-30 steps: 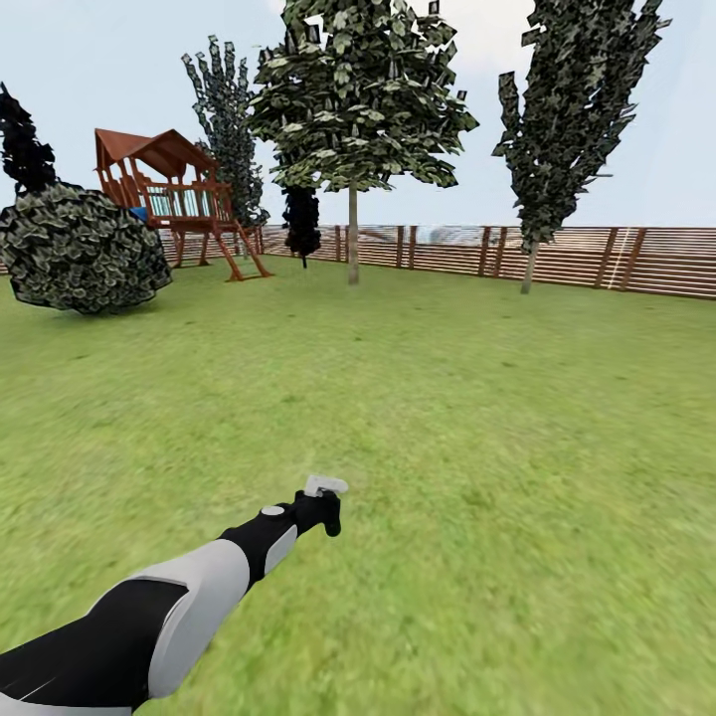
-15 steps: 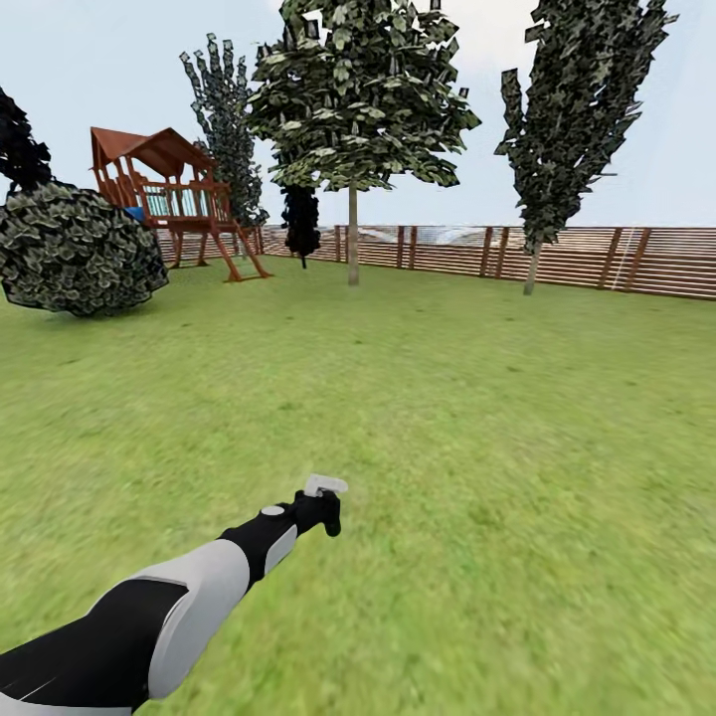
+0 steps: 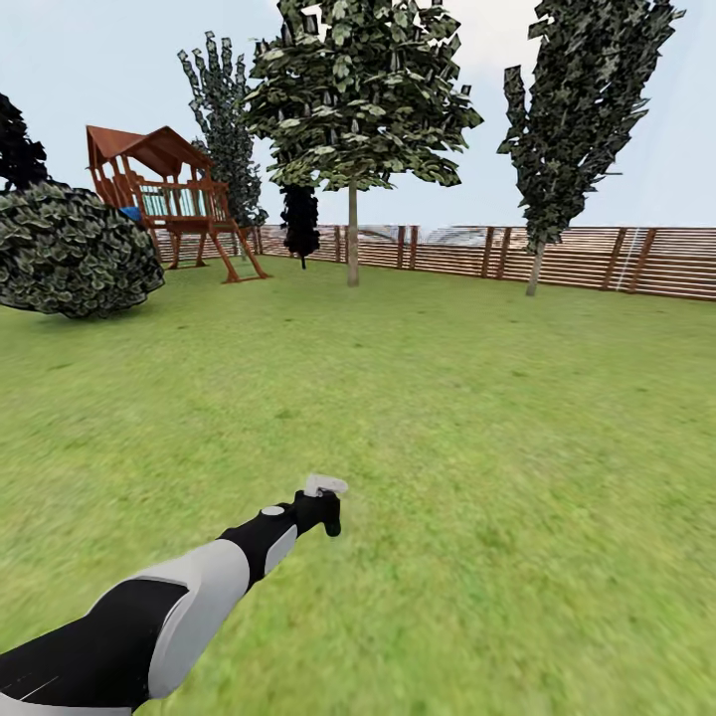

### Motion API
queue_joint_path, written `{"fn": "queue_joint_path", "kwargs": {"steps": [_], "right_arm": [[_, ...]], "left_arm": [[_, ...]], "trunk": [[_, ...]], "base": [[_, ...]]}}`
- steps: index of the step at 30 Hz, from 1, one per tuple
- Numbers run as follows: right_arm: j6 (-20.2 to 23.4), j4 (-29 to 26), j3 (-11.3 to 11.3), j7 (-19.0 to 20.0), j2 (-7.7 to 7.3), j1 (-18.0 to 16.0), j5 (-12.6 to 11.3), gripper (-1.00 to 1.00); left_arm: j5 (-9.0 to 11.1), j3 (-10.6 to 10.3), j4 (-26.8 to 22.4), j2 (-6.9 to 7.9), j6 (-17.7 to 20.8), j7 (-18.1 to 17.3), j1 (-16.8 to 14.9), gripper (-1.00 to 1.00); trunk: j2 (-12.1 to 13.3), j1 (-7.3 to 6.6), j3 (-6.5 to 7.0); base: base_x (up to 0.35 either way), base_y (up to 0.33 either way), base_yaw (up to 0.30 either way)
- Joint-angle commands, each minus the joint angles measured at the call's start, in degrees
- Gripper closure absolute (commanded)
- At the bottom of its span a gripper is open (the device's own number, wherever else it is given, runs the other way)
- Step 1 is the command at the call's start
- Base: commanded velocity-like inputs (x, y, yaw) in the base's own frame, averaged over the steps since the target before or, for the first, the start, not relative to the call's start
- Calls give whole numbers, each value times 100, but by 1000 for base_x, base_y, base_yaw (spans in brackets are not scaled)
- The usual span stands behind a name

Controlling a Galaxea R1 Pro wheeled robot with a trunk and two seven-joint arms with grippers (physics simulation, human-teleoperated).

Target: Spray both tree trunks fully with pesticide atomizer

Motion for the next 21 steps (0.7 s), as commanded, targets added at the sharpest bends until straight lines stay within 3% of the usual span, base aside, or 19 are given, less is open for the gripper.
{"fn": "queue_joint_path", "kwargs": {"steps": [1,21], "right_arm": [[-11,-2,50,-29,-4,-4,-37,-100],[-19,-10,47,-38,-4,-4,-37,-100]], "left_arm": [[-22,-24,7,0,-32,1,-7,100],[-22,-28,7,0,-32,1,-7,100]], "trunk": [[-8,5,-9],[-8,5,-9]], "base": [[350,0,0],[350,0,0]]}}
